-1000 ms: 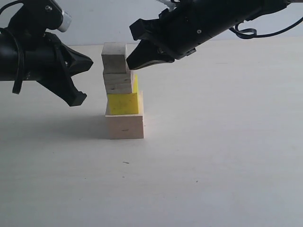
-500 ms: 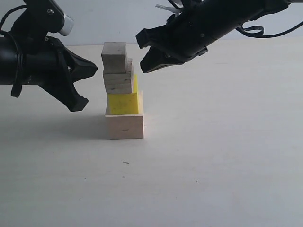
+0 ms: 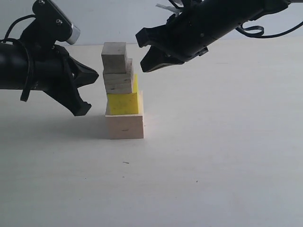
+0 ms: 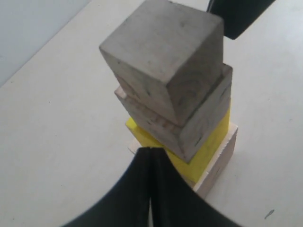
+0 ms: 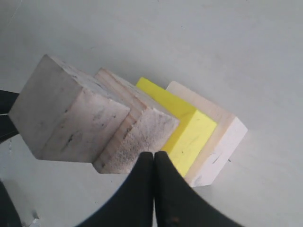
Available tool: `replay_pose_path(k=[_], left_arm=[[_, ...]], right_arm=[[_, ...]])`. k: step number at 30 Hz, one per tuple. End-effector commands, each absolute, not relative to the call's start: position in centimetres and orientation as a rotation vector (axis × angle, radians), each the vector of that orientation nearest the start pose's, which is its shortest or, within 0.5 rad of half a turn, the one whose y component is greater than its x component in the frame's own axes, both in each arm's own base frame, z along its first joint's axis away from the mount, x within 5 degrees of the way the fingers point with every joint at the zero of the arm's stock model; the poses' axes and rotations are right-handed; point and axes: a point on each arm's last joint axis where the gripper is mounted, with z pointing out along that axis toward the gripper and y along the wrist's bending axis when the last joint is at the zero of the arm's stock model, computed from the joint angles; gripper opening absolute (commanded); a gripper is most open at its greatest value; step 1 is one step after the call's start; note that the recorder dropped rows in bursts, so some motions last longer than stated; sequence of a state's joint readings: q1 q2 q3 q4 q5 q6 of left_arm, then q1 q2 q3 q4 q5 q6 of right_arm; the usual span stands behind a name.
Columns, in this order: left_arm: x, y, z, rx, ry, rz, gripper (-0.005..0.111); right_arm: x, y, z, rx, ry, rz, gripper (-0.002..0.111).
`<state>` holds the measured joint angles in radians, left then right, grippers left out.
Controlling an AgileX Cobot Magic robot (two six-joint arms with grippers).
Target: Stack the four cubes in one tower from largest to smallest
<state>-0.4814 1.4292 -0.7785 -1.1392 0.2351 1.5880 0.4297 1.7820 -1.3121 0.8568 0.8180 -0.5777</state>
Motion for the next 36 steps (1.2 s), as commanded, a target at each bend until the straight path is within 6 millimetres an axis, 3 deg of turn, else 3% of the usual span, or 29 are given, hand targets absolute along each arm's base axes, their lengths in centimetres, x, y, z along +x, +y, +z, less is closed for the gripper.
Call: replay_pose_path(k=[1, 36], left_arm=[[25.01, -15.16, 23.64, 1.103, 1.941, -0.253, 0.000], [25.29, -15.71, 23.27, 1.126, 1.955, -0.305, 0.000]], right_arm=[[32.34, 20.31, 25.40, -0.659, 2.501, 0.940, 0.000], [32.45, 20.07, 25.21, -0.659, 2.516, 0.891, 0.000]])
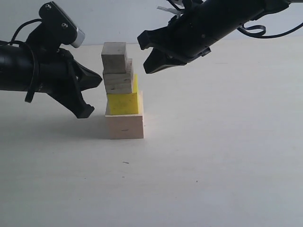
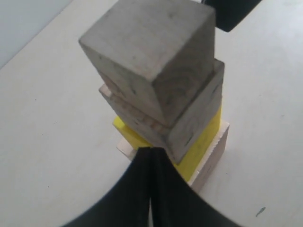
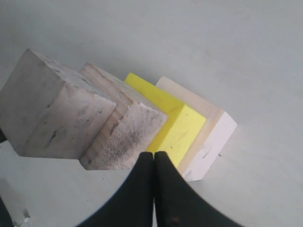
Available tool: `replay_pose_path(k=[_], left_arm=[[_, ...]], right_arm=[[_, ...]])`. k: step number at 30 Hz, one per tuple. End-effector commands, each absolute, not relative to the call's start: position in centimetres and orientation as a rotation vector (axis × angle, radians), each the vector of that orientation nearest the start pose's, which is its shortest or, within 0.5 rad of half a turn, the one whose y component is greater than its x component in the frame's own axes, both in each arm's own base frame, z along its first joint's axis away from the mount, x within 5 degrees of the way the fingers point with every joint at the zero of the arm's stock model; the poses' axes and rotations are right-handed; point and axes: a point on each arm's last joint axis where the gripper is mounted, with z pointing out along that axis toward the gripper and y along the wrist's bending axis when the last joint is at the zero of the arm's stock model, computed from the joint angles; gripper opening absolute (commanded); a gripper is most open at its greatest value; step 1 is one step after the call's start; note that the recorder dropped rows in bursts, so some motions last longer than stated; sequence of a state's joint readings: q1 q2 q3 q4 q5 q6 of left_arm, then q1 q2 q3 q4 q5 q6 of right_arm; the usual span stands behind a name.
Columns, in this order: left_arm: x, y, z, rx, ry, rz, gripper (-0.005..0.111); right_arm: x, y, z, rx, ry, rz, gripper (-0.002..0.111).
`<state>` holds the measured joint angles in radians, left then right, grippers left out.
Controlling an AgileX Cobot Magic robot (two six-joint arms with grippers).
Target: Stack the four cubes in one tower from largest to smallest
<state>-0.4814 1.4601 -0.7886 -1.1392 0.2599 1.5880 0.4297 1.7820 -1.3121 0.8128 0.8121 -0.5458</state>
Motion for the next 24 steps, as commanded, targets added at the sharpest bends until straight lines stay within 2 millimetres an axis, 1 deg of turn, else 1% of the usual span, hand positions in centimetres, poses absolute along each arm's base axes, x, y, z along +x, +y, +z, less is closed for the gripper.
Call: replay_pose_path(k=[1, 24], left_arm=[[25.25, -15.77, 23.27, 1.130, 1.953, -0.305, 0.000], [25.07, -16.03, 23.26, 1.144, 1.948, -0.315, 0.000]], right_arm=[[32.45, 20.06, 25.20, -0.661, 2.517, 0.889, 0.000], [32.43, 20.06, 25.19, -0.662, 2.518, 0.890, 0.000]])
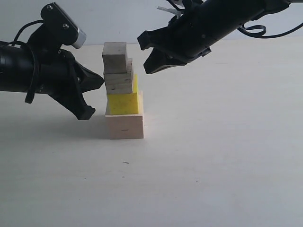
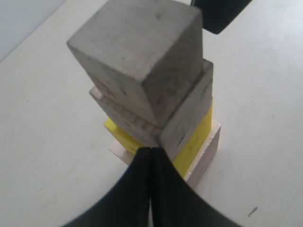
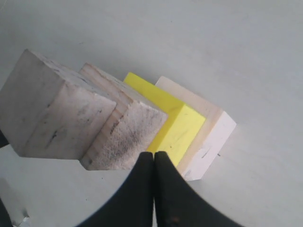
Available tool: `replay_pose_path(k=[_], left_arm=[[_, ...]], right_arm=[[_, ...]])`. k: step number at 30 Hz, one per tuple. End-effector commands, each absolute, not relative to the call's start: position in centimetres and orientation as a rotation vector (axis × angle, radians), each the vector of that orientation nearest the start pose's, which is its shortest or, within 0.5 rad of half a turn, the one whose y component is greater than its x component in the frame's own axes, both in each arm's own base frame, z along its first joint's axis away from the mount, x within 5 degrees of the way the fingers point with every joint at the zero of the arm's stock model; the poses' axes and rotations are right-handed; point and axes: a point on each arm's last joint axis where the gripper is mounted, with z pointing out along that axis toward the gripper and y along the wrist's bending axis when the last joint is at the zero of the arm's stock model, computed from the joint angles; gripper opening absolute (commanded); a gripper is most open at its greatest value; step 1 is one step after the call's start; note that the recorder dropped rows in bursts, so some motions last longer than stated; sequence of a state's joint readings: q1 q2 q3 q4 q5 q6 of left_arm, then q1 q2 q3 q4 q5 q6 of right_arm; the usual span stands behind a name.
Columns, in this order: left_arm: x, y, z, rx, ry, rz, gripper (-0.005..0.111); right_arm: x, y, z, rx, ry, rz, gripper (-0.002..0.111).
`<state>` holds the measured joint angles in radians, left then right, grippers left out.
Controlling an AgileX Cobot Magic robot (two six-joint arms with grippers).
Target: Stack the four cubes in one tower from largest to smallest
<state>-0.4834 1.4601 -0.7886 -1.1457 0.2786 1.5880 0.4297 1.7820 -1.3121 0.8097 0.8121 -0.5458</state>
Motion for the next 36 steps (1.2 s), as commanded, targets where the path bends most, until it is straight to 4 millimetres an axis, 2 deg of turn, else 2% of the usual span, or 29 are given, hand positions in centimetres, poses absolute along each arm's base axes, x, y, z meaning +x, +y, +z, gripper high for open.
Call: replay_pose_path(k=[1, 36], left_arm=[[25.05, -16.04, 23.26, 1.146, 1.948, -0.316, 0.000], [24.94, -16.11, 23.23, 1.160, 1.945, -0.329, 0.000]], right_arm=[[32.43, 20.06, 25.19, -0.662, 2.518, 0.890, 0.000], [32.43, 20.05, 25.18, -0.667, 2.517, 0.887, 0.000]])
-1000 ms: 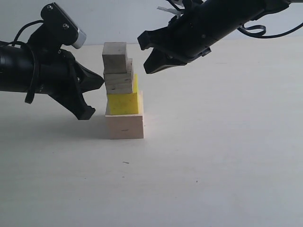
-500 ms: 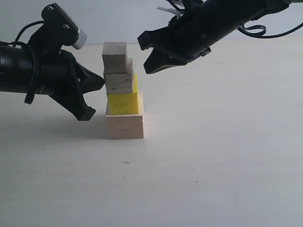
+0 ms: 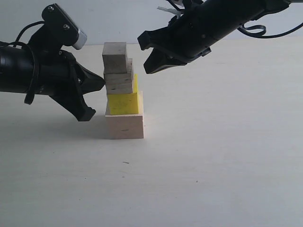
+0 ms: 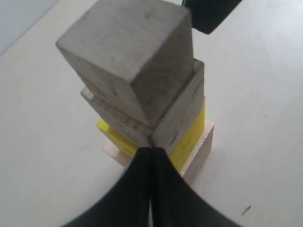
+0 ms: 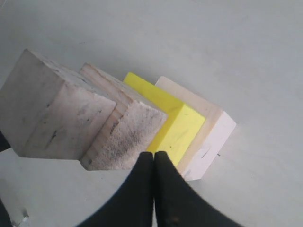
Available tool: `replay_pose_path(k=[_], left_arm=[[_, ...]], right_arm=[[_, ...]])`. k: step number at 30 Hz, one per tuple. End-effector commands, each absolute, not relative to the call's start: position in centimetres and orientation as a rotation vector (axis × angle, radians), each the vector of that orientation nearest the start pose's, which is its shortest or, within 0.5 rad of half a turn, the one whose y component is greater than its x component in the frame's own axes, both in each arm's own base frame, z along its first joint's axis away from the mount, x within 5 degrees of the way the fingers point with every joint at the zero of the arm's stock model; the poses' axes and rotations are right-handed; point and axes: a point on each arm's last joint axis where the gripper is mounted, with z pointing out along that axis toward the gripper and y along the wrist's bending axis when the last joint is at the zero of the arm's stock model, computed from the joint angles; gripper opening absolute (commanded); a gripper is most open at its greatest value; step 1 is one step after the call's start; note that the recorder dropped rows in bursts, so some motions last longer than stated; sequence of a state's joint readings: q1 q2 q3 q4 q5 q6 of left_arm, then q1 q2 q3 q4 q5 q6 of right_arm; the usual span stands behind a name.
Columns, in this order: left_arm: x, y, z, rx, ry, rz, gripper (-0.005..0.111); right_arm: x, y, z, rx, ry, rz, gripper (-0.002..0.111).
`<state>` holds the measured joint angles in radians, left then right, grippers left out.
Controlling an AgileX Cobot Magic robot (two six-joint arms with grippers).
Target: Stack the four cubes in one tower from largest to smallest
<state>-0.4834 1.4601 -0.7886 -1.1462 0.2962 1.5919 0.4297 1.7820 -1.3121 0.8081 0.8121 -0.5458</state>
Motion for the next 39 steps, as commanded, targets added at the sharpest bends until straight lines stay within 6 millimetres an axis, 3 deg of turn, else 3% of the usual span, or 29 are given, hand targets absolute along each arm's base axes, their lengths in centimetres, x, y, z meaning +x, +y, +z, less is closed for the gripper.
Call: replay_pose_path(k=[1, 39], left_arm=[[24.94, -16.11, 23.23, 1.162, 1.944, -0.328, 0.000], [24.94, -16.19, 23.31, 1.168, 1.928, -0.332, 0.000]], right_arm=[[32.43, 20.05, 25.18, -0.667, 2.517, 0.887, 0.000], [32.36, 20.06, 25.17, -0.687, 2.515, 0.887, 0.000]])
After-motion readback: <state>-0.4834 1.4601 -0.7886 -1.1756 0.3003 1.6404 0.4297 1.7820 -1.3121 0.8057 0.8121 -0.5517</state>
